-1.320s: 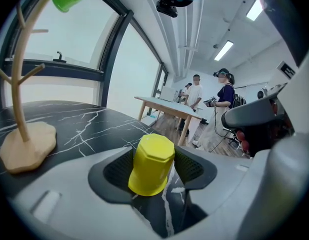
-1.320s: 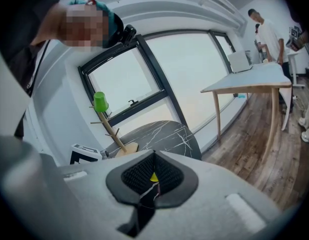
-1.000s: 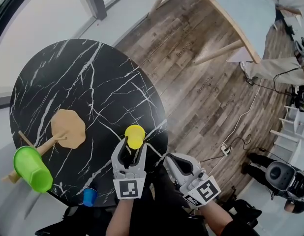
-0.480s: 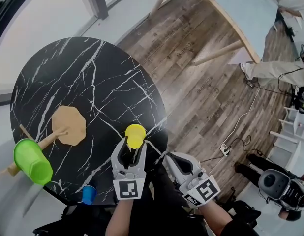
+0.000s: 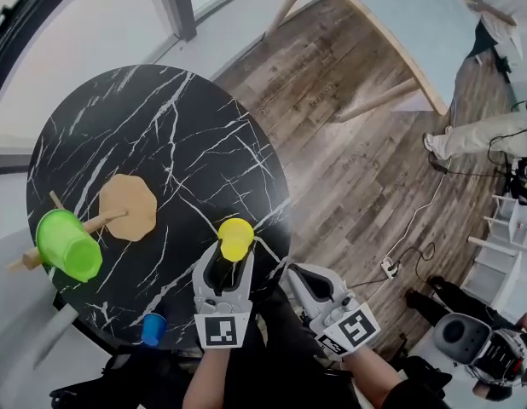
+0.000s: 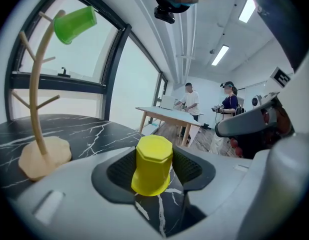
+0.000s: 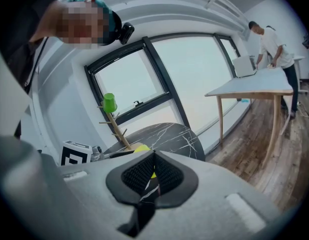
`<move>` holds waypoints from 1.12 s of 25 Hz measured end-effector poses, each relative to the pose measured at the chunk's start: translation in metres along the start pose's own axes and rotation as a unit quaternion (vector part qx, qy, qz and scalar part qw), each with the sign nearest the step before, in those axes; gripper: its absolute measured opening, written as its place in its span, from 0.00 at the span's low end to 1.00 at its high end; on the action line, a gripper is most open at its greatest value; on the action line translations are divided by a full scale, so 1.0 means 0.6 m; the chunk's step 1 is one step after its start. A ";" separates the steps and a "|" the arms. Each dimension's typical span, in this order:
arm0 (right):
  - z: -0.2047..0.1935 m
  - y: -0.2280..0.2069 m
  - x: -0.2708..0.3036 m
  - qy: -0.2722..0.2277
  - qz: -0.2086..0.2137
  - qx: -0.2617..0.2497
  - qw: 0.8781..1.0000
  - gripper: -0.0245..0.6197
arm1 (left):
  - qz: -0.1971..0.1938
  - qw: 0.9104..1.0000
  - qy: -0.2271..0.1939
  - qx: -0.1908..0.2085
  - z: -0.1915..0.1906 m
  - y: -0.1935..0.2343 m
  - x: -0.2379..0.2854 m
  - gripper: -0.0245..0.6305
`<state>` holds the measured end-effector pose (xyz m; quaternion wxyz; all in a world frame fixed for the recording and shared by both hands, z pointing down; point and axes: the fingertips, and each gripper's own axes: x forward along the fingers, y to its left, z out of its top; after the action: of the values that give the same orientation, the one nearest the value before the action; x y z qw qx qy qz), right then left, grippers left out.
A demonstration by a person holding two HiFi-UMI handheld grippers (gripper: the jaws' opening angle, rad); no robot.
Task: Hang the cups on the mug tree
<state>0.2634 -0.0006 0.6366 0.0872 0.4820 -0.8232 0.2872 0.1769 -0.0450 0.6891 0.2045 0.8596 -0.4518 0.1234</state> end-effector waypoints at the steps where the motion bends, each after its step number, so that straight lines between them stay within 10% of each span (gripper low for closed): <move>1: 0.001 0.004 -0.003 0.000 0.001 -0.002 1.000 0.04 | 0.001 1.000 -0.002 0.001 0.004 -0.001 -0.006 0.38; 28: 0.104 0.197 -0.122 -0.030 0.080 -0.091 0.992 0.04 | 0.070 0.995 -0.070 -0.017 0.178 -0.065 -0.297 0.38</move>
<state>0.2099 0.0630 0.5088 0.0827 0.4134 -0.8839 0.2025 0.1121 0.0547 0.5144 0.1782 0.8285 -0.5264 0.0692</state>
